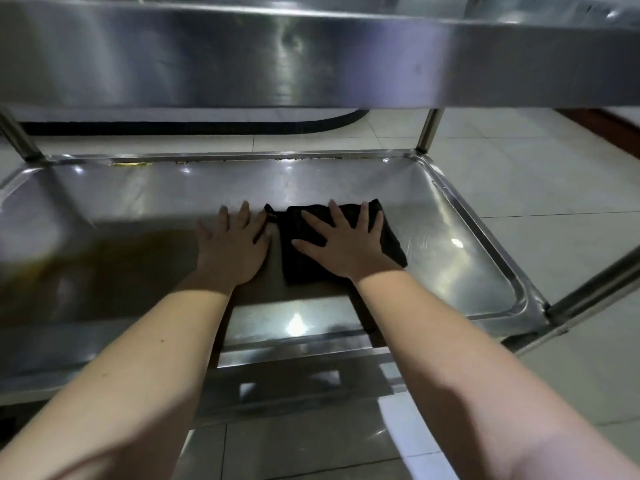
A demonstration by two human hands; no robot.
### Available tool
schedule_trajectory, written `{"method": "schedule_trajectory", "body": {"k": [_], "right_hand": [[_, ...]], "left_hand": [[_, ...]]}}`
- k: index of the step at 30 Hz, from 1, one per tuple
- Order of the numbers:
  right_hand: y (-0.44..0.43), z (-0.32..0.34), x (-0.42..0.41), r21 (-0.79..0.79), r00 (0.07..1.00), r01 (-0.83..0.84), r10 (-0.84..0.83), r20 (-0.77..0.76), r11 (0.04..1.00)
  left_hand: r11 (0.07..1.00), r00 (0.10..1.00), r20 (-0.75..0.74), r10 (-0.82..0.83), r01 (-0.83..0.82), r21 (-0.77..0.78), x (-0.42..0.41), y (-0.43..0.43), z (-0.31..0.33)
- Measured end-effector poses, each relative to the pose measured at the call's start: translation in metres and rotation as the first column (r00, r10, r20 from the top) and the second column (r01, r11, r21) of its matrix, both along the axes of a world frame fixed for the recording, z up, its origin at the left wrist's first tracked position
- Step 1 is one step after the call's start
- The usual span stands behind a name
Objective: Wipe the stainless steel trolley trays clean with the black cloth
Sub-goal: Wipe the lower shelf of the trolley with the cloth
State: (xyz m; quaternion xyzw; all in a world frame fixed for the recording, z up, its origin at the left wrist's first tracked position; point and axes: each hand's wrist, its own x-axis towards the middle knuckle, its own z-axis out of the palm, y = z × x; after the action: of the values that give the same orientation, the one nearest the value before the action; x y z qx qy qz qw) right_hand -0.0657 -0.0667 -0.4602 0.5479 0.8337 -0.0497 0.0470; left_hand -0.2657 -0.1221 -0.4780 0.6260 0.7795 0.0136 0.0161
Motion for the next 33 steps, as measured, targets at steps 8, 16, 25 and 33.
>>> {"method": "schedule_trajectory", "body": {"k": [8,16,25,33], "right_hand": [[0.075,0.009,0.120,-0.038,0.938,0.347,-0.346,0.016,0.937],[0.060,-0.002,-0.036,-0.001,0.998,0.049,-0.049,-0.050,0.999],[0.115,0.011,0.129,-0.066,0.965,0.261,-0.258,0.056,0.963],[0.114,0.003,-0.013,0.011,0.993,0.115,-0.115,-0.041,0.993]], "left_hand": [[1.000,1.000,-0.023,-0.020,0.020,0.013,-0.002,0.003,-0.003],[1.000,1.000,-0.028,0.003,-0.003,-0.015,0.001,0.002,0.000],[1.000,1.000,-0.011,-0.009,0.009,-0.012,0.004,0.002,0.001],[1.000,1.000,-0.030,-0.002,0.001,-0.019,0.005,0.004,-0.003]]}}
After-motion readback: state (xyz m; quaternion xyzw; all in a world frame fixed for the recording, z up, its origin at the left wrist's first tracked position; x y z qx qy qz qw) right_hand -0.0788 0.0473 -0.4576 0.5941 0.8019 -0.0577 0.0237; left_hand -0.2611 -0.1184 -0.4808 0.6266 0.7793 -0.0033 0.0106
